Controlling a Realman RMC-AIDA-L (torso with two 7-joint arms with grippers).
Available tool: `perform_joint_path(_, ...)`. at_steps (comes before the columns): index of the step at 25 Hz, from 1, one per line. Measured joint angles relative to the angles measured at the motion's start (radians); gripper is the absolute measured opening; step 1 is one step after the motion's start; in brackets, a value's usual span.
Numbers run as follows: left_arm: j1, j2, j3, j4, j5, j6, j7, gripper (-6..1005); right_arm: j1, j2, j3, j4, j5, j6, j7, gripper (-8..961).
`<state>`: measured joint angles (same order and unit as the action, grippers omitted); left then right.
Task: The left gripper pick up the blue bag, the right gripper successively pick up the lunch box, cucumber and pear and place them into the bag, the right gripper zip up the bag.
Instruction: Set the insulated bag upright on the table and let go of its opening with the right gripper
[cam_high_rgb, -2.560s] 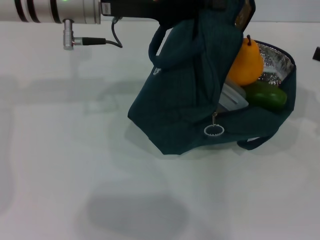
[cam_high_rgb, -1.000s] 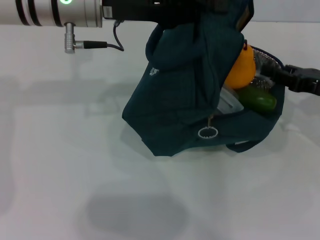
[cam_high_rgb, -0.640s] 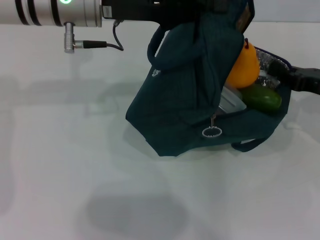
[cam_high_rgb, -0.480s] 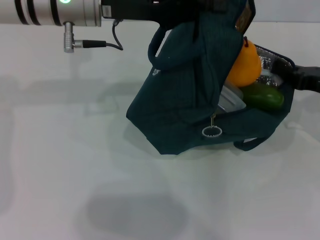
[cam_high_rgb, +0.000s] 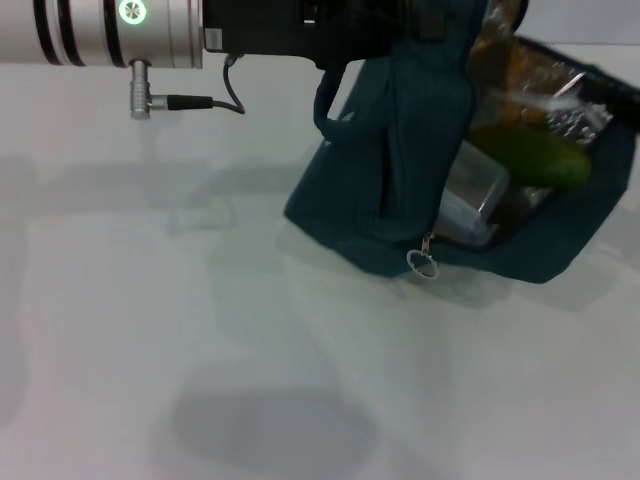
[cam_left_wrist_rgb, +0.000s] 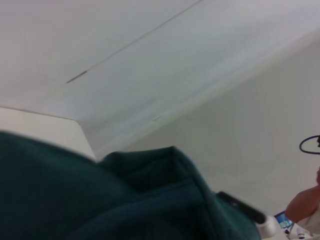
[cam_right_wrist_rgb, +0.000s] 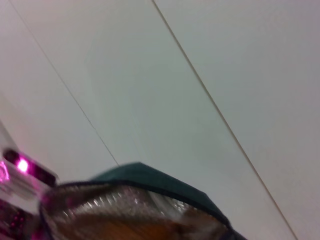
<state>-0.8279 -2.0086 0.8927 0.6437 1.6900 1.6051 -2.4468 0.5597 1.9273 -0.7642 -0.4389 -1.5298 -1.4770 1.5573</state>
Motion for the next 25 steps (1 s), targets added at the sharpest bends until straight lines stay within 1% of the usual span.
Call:
perform_joint_path(2, 0.002, 0.001, 0.000, -0.001, 0.002, -0.005, 0.009, 48, -0.009, -0.020, 0.000, 0.000, 0.029, -0.040, 0.015, 6)
perform_joint_path(4, 0.008, 0.002, 0.001, -0.002, 0.006, -0.012, 0.017, 48, -0.018, -0.035, 0.000, -0.002, 0.058, -0.076, 0.025, 6)
perform_joint_path(8, 0.015, 0.003, 0.001, -0.002, 0.047, -0.023, 0.027, 48, -0.026, -0.058, 0.001, -0.003, 0.109, -0.148, 0.052, 7)
perform_joint_path(12, 0.021, 0.004, 0.006, -0.002, 0.096, -0.025, 0.044, 48, -0.020, -0.068, 0.000, -0.003, 0.114, -0.162, 0.087, 7)
perform_joint_path(18, 0.028, 0.001, 0.008, -0.002, 0.103, 0.021, 0.073, 48, 0.022, -0.085, -0.013, 0.010, 0.076, -0.152, 0.142, 7)
perform_joint_path(22, 0.053, -0.002, 0.001, -0.003, 0.040, 0.049, 0.075, 48, 0.068, -0.086, -0.013, 0.011, 0.010, -0.153, 0.181, 8)
perform_joint_path(25, 0.087, -0.003, 0.001, -0.005, -0.042, 0.053, 0.097, 49, 0.095, -0.080, -0.013, 0.012, -0.045, -0.159, 0.201, 8)
